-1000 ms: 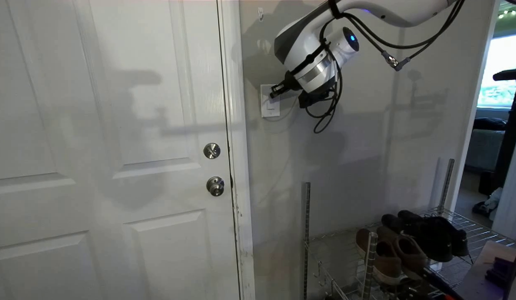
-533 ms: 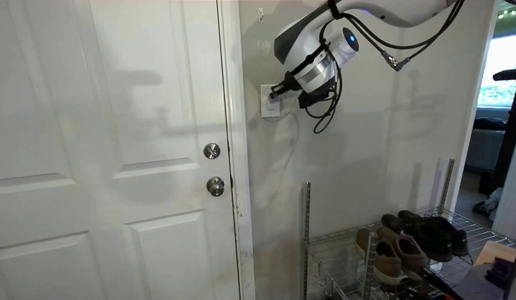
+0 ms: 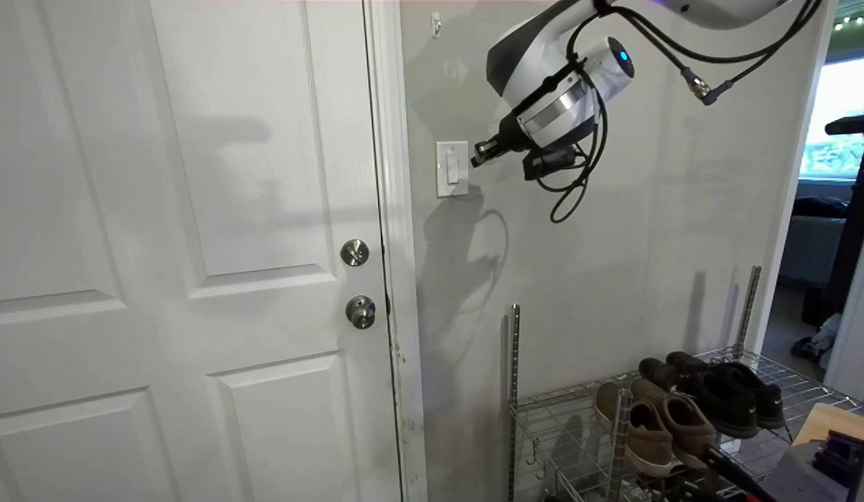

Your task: Press the switch on top to turn on the light

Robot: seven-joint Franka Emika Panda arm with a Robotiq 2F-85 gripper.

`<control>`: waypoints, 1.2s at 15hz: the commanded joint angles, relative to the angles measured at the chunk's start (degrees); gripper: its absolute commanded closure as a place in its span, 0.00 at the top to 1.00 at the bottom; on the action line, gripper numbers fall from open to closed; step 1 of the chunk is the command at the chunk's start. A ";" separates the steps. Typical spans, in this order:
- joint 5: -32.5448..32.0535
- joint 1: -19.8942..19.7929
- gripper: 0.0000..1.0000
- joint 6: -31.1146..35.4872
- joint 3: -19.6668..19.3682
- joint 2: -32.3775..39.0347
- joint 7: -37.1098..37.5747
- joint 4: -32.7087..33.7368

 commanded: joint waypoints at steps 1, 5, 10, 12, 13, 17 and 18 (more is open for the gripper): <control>6.61 -3.44 0.01 0.00 4.42 -9.75 -4.81 -10.36; 14.75 -13.62 0.01 -0.01 16.40 -16.46 -6.06 -20.01; 15.66 -15.43 0.08 -0.03 19.70 -15.59 -3.38 -20.67; 15.60 -15.04 0.21 -0.10 18.66 -15.06 -3.38 -19.92; 15.57 -15.04 0.26 -0.11 18.33 -14.83 -3.39 -19.72; 15.57 -14.95 0.26 -0.11 18.26 -14.72 -3.39 -19.67; 15.57 -14.95 0.26 -0.11 18.25 -14.71 -3.39 -19.67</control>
